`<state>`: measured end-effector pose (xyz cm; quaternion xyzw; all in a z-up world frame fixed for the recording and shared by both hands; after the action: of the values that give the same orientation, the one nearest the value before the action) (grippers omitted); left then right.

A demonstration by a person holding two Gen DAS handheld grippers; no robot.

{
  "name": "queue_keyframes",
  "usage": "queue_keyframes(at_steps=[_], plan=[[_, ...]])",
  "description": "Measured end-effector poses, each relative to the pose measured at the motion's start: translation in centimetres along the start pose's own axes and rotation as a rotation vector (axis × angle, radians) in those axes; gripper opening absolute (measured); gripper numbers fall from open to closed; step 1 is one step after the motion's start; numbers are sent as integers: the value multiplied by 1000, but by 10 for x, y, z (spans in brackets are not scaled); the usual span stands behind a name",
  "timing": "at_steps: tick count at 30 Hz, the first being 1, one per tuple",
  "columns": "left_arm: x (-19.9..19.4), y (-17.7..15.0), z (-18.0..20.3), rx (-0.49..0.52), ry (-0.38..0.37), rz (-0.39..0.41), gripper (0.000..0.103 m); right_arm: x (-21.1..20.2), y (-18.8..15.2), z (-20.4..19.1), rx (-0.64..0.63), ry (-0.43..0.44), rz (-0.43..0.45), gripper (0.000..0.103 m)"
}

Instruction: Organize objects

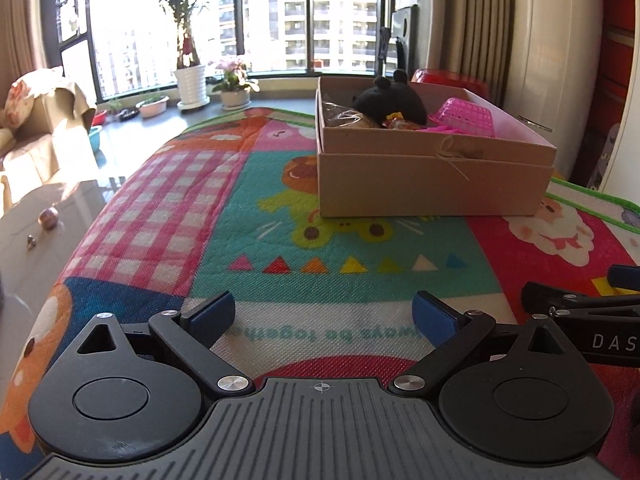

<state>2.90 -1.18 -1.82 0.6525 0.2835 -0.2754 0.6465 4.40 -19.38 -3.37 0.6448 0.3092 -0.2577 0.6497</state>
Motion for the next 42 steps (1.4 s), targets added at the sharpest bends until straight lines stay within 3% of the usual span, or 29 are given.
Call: queue_keyframes(at_steps=[42], plan=[[-1,2,1,-1,-2,-2,100,1,1,-1,-5,-5,1,103]])
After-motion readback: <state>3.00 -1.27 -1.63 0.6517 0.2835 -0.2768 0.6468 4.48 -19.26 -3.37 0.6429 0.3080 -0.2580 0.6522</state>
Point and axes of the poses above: each gripper's, at about its wrist camera, not at the fingertips, and x roughly the way its jaws point, z to its right, y to its top, the point moved 4 cm from there along x, roughly the way its jaws point, and after that the axes turned 8 degrees about -z, right-handed, at the moved point
